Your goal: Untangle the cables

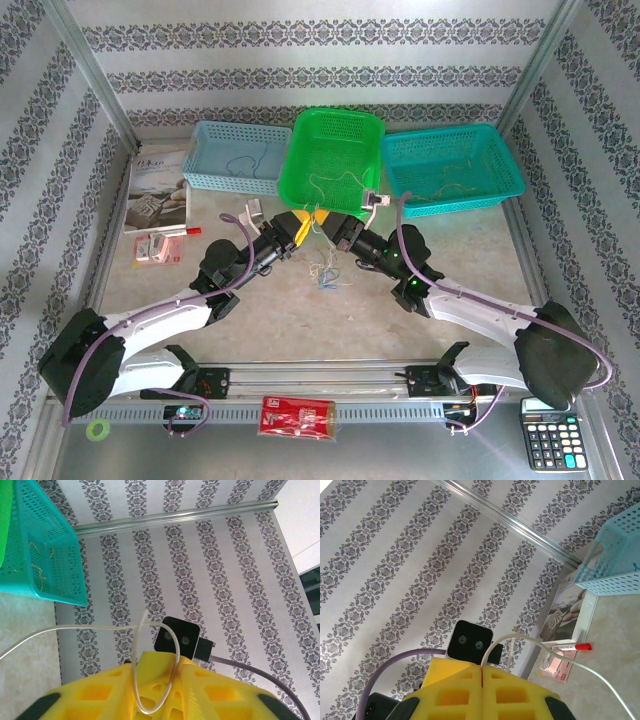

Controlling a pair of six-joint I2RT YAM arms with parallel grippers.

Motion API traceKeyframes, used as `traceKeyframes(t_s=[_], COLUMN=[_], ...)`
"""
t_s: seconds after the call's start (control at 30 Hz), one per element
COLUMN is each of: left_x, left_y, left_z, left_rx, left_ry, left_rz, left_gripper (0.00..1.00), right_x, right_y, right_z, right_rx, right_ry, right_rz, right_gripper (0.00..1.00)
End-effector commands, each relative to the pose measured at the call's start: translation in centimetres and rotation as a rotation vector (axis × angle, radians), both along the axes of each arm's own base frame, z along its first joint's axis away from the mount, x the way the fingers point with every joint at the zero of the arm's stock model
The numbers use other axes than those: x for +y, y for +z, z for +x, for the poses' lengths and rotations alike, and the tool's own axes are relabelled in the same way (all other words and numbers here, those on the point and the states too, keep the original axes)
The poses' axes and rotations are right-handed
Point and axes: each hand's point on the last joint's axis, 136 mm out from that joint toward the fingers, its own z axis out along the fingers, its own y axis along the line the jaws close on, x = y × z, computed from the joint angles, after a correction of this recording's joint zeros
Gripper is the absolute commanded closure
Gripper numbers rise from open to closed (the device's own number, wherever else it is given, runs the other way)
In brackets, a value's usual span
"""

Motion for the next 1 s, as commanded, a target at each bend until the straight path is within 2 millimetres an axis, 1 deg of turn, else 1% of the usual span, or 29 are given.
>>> traceKeyframes(t_s=[0.0, 0.17, 0.23, 0.3, 0.33, 0.4, 0.5, 0.6, 0.7, 0.83, 0.97], left_x=[0.2, 0.3, 0.4, 0.5, 0.5, 0.5, 0.3, 0.0, -0.4, -1.1, -1.5], left_y=[3.0, 2.9, 2.9, 3.0, 3.1, 3.6, 4.7, 6.2, 7.4, 8.9, 10.2], left_z=[-0.8, -0.8, -0.8, -0.9, -0.9, -1.0, -1.3, -1.6, -2.0, -2.4, -2.6], left_rx=[-0.088, -0.088, -0.091, -0.099, -0.102, -0.115, -0.142, -0.175, -0.207, -0.237, -0.262], left_ry=[0.000, 0.007, 0.012, 0.016, 0.017, 0.021, 0.011, -0.006, -0.026, -0.065, -0.088], left_rz=[-0.059, -0.056, -0.054, -0.050, -0.044, -0.019, 0.028, 0.071, 0.101, 0.126, 0.133], left_gripper=[0.76, 0.86, 0.91, 1.00, 1.00, 1.00, 1.00, 1.00, 1.00, 1.00, 1.00], right_x=[-0.3, -0.3, -0.3, -0.3, -0.4, -0.9, -2.2, -3.8, -5.3, -6.2, -5.8], right_y=[1.0, 1.1, 1.1, 0.9, 0.8, 0.2, -1.2, -2.9, -4.5, -5.2, -5.0], right_z=[-0.2, -0.3, -0.3, -0.3, -0.3, -0.1, -0.2, -0.6, -1.1, -1.7, -1.9], right_rx=[-0.029, -0.031, -0.030, -0.029, -0.028, -0.022, -0.018, -0.012, -0.021, -0.101, -0.178], right_ry=[-0.012, -0.010, -0.010, -0.010, -0.012, -0.024, -0.057, -0.101, -0.146, -0.169, -0.150], right_rz=[0.039, 0.040, 0.041, 0.037, 0.033, 0.017, -0.037, -0.111, -0.213, -0.361, -0.438], right_gripper=[1.00, 1.00, 1.00, 1.00, 0.96, 0.75, 0.62, 0.53, 0.43, 0.33, 0.30])
